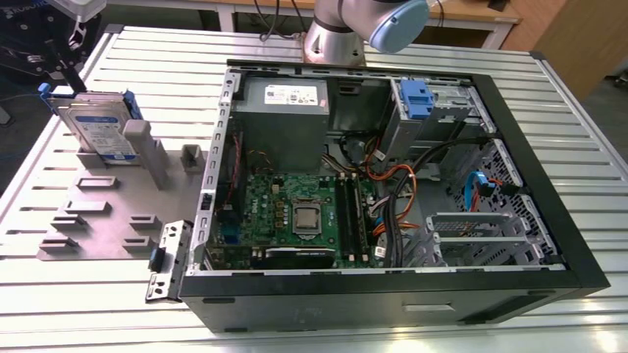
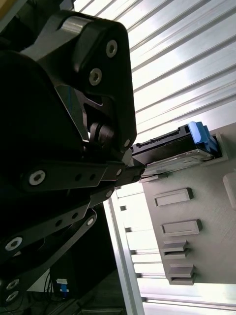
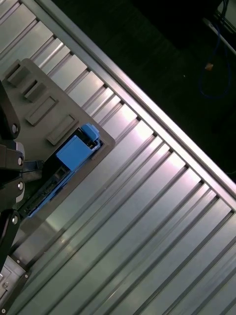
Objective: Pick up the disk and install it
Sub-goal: 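Pick up the disk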
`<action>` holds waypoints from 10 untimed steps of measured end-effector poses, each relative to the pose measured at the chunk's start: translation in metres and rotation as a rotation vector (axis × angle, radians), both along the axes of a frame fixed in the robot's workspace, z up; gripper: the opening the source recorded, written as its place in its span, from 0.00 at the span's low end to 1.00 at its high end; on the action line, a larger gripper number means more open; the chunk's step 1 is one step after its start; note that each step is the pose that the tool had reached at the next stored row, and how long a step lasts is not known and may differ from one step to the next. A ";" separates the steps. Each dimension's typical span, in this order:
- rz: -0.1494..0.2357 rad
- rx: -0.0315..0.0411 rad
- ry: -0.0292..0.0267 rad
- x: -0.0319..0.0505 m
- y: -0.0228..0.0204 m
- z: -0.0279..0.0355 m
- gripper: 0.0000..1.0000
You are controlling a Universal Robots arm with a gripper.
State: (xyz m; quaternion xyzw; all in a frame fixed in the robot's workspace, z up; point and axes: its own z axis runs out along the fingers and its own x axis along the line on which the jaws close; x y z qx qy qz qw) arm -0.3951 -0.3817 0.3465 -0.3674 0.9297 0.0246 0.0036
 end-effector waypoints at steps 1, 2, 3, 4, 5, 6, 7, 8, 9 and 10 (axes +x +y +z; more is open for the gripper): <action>0.001 0.0000 0.0000 0.0000 0.0000 0.0000 0.11; 0.001 0.0000 -0.0001 0.0000 0.0000 0.0000 0.11; 0.005 0.0000 0.0000 0.0000 0.0000 0.0000 0.11; 0.009 0.0000 0.0000 0.0000 0.0000 0.0000 0.11; 0.010 0.0000 0.0000 0.0000 0.0000 0.0000 0.11; 0.010 0.0000 0.0000 0.0000 0.0000 0.0000 0.11; 0.010 0.0000 0.0000 0.0000 0.0000 0.0000 0.11; 0.010 0.0000 0.0000 0.0000 0.0000 0.0000 0.11; 0.010 0.0000 0.0000 0.0000 0.0000 0.0000 0.11; 0.010 0.0000 0.0000 0.0000 0.0000 0.0000 0.11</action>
